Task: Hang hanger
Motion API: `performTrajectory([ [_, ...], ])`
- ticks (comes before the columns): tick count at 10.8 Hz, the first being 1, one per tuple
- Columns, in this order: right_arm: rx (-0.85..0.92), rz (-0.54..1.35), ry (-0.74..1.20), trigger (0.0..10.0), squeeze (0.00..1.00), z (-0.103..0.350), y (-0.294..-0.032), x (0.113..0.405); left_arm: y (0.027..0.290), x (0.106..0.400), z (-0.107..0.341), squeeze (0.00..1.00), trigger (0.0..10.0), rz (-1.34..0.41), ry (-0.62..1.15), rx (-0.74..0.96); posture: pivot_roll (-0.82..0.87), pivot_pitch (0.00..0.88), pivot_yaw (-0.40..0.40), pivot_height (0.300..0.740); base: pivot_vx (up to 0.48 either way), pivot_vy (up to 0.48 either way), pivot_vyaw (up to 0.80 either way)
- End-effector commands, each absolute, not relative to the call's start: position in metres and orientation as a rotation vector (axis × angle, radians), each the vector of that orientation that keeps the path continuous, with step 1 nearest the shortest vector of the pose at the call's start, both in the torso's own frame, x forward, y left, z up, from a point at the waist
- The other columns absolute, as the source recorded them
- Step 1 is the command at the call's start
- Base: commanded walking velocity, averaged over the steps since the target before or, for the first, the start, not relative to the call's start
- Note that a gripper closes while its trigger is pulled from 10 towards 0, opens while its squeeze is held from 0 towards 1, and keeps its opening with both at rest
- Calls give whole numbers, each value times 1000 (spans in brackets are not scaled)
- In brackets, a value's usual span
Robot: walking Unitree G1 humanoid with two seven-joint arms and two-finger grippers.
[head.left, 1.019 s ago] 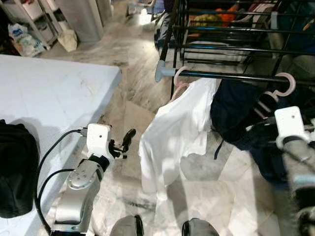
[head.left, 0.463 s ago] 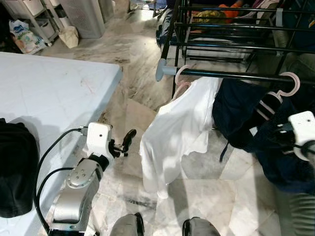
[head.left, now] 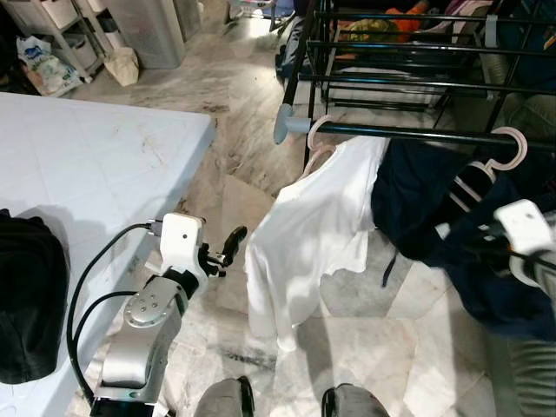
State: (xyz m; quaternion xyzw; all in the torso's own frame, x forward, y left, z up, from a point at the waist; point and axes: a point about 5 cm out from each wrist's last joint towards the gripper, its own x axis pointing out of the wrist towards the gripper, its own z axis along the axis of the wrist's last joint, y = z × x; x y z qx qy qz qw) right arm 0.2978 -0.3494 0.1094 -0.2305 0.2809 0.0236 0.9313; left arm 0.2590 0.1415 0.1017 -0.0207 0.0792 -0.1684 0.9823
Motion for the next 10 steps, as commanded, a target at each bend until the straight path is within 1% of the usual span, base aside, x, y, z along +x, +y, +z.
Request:
performTrajectory([
  [1, -470, 87, 550, 0, 0, 114, -341, 306, 150, 258, 99, 0, 10000, -312, 168, -25, -47, 84, 89, 740, 0, 0, 0],
  [4, -429, 107, 570, 0, 0, 106, -339, 307, 143, 259, 97, 0, 10000, -314, 163, -38, -57, 60, 77, 740, 0, 0, 0],
  [7, -392, 143, 579, 0, 0, 96, -328, 308, 138, 262, 92, 0, 10000, -313, 162, -48, -84, 39, 74, 740, 0, 0, 0],
  [10, -337, 107, 517, 0, 0, 97, -315, 318, 136, 266, 90, 0, 10000, -314, 160, -57, -97, 25, 78, 740, 0, 0, 0],
])
